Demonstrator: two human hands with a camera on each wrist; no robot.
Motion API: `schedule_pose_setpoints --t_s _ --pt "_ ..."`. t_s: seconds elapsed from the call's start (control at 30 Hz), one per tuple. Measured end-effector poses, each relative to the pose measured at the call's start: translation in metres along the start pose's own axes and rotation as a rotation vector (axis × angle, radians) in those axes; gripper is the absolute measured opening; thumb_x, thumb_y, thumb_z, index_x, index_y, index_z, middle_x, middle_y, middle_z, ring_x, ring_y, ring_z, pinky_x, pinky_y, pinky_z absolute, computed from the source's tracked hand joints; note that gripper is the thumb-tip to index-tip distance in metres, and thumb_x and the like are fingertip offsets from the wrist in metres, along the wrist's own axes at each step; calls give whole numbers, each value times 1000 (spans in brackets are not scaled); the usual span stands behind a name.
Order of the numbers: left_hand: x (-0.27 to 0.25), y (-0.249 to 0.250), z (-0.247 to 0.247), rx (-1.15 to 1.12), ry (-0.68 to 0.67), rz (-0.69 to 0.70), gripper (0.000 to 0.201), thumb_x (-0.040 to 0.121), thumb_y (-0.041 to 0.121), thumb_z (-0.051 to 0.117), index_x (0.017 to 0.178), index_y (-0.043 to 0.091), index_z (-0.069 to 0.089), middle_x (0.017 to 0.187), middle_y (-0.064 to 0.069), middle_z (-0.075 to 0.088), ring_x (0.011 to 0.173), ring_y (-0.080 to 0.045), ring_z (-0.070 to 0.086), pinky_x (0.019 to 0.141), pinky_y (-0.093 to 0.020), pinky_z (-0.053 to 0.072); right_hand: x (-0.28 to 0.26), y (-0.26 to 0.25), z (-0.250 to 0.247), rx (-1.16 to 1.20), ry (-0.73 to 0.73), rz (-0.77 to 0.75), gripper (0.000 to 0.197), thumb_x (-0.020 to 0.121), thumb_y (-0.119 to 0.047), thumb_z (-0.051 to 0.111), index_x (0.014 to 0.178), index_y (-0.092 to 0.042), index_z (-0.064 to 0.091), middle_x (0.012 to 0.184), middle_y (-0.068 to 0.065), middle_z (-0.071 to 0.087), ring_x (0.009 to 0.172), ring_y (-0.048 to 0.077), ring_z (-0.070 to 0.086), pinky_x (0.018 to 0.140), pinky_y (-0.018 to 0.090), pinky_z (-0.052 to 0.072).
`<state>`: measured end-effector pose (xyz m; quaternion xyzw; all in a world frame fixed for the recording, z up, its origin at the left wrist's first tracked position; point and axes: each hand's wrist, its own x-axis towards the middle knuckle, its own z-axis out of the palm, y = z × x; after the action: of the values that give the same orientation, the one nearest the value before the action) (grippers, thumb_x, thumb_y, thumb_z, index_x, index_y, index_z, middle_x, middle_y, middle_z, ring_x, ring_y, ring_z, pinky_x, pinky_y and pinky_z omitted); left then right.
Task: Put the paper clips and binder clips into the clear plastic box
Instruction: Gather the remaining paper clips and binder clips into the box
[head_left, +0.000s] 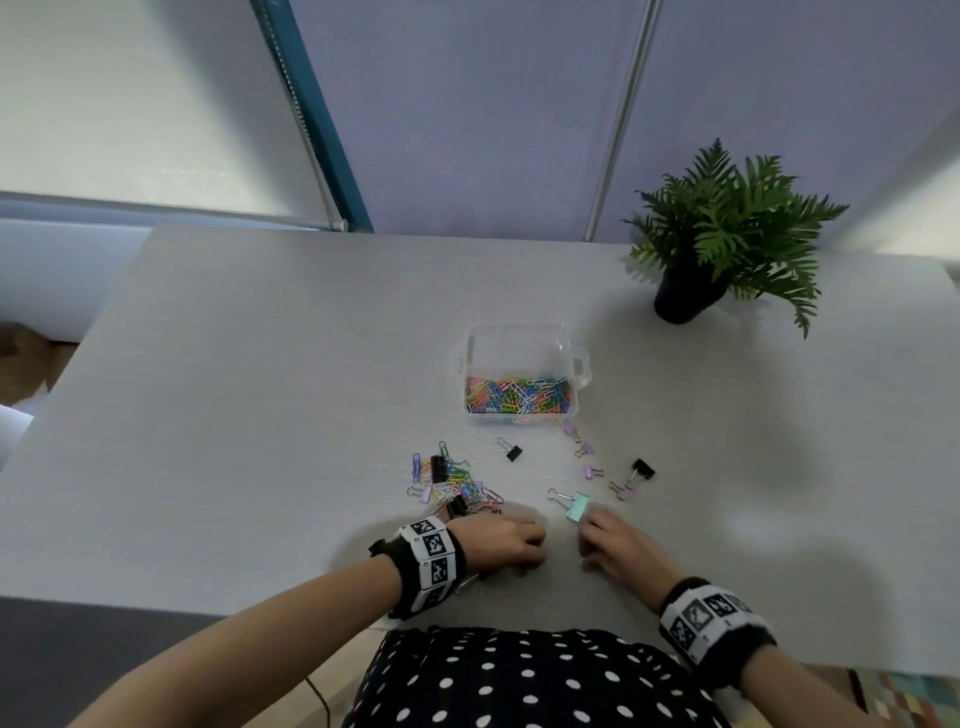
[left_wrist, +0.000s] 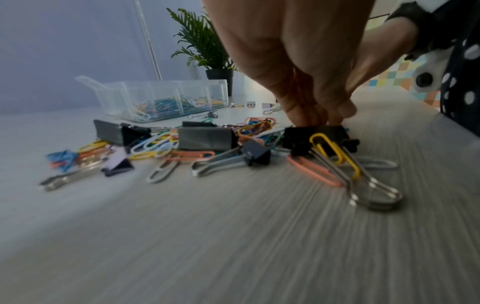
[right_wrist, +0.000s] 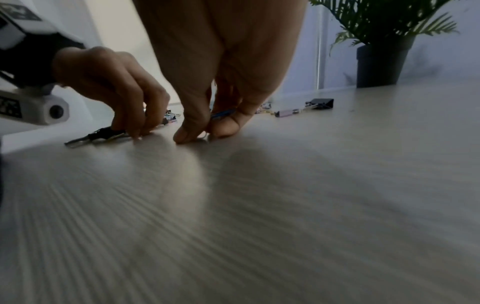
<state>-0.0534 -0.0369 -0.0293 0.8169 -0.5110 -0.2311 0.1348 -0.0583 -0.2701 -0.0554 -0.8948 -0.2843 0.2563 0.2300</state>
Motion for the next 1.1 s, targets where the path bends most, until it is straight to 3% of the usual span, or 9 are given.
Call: schedule_pose_setpoints --t_s 0.17,0.3,0.4,0.53,0.6,0.67,0.83,0.93,1.1 --pt "-5 -3 -2 31 13 -53 16 82 -2 51 95 -3 59 96 -23 56 91 -34 56 60 -41 55 13 -19 -17 150 -45 68 11 84 -11 52 81 -18 44 72 -7 49 71 14 46 67 28 38" --pt "1 -8 -5 70 -10 -89 10 76 5 56 84 3 62 86 -14 61 83 -29 61 59 -36 57 39 -37 -30 328 36 56 26 83 7 41 92 -13 56 64 -4 53 54 3 47 59 16 38" --pt "-5 -15 -22 -96 234 -337 18 87 23 44 92 15 59 97 -3 61 87 -18 60 76 -30 53 60 -50 -38 399 81 121 34 80 12 38 86 -12 61 68 -3 54 52 -1 47 54 9 38" --pt "-35 -47 -51 -318 388 -698 19 90 10 52 108 10 58 101 9 50 88 -11 56 83 -19 46 85 -66 -40 390 74 193 16 86 -1 52 81 -14 62 80 -3 59 67 4 51 56 4 41" --pt "-46 -58 -54 -426 294 -769 15 90 10 52 103 8 60 100 3 52 90 -21 58 88 -31 49 99 -78 -36 332 103 181 8 85 -7 57 84 -7 65 90 6 64 79 12 56 74 14 48" --pt "-50 -56 -55 -445 226 -777 10 84 16 52 86 11 61 90 -4 56 83 -24 59 82 -41 50 112 -91 -30 283 130 173 7 84 -7 59 84 -6 66 96 11 65 88 20 58 85 30 47" --pt "-51 -60 -46 -330 209 -814 9 82 18 52 84 10 57 76 -1 55 63 -16 51 58 -28 41 127 -111 -10 160 118 112 18 79 -12 66 94 -6 60 105 11 56 102 24 50 91 33 40" --pt "-55 -60 -43 -98 125 -785 14 90 16 50 99 9 58 101 -8 54 87 -25 58 74 -32 50 127 -112 0 110 110 98 28 76 -15 69 98 -4 55 105 11 53 100 23 48 89 33 39" --pt "-46 -48 -32 54 102 -728 23 92 8 48 113 5 55 127 -13 45 112 -26 51 92 -31 47 125 -100 -4 127 71 68 12 78 -7 66 85 -4 56 89 2 44 93 24 50 84 37 43"
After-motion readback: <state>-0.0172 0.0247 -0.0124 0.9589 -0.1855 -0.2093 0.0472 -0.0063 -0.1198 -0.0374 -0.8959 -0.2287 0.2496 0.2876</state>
